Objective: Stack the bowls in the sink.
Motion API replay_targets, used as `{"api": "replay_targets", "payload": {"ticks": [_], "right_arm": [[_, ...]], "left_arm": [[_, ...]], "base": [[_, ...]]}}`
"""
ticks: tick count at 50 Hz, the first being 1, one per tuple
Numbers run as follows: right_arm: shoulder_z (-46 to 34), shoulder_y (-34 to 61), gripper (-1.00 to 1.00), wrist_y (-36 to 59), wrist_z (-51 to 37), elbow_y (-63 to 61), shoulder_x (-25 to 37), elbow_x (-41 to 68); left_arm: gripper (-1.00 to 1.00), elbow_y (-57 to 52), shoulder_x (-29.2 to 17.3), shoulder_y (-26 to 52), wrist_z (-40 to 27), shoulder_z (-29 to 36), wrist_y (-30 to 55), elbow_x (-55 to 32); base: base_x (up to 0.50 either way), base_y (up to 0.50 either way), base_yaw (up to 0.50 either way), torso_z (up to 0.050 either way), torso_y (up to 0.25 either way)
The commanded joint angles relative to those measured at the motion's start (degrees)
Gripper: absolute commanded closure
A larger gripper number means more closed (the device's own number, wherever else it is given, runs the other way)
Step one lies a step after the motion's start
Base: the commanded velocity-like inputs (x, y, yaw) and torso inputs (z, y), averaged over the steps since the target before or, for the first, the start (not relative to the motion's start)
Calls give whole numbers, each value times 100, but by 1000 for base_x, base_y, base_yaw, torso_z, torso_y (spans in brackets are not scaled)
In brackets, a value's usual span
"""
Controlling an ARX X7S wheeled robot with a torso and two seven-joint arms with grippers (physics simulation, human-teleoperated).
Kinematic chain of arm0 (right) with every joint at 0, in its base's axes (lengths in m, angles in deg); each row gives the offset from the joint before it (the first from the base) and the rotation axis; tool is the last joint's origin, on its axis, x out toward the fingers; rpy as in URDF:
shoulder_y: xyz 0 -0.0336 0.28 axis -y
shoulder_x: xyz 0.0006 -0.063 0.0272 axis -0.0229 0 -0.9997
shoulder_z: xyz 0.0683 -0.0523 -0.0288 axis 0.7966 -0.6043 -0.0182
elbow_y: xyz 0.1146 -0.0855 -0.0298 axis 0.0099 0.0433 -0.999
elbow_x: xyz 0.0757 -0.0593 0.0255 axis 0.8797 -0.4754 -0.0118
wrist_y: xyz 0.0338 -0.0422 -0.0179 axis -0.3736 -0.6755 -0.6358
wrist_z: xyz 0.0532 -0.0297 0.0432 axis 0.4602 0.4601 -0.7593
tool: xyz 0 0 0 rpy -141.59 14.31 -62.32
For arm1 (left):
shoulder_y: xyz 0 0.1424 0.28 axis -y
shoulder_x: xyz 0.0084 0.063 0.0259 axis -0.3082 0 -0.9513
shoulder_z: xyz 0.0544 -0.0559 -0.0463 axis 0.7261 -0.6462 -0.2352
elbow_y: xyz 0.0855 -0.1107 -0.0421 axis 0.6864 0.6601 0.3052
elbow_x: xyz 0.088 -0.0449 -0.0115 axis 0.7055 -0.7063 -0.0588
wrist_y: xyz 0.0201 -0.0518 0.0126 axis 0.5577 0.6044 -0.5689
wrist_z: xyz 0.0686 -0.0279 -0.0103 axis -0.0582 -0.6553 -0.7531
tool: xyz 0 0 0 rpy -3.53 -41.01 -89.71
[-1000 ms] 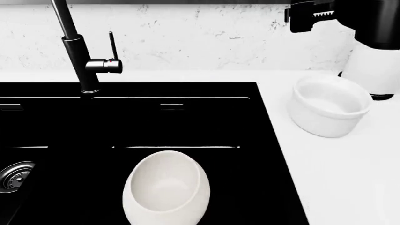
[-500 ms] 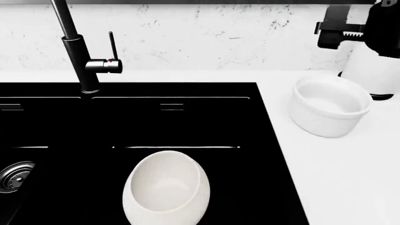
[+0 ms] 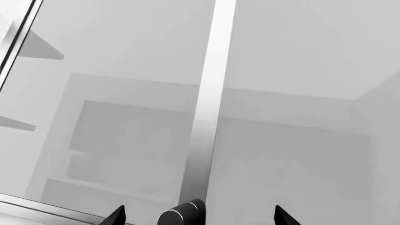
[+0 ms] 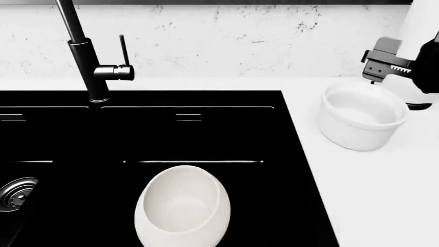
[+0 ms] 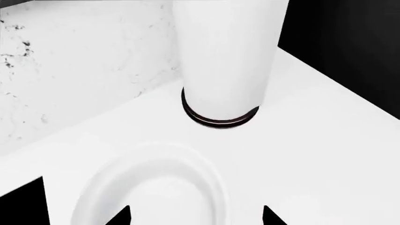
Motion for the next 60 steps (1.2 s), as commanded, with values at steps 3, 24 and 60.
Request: {"api": "replay_targets", "payload": {"ticks": [3, 24, 60], "right_arm": [[-36, -183, -100, -240, -151, -161, 213, 172], [-131, -742, -100, -741, 134, -395, 429, 141], [-318, -1354, -100, -1084, 833, -87, 295, -210]], "left_arm": [[-100, -1, -3, -57, 15, -50, 0, 7], [-100, -43, 15, -155, 5, -116, -3, 25], [-100, 3, 84, -138, 16, -73, 27, 64]], "base": [[0, 0, 0, 0, 0], [0, 0, 0, 0, 0], [0, 0, 0, 0, 0]]}}
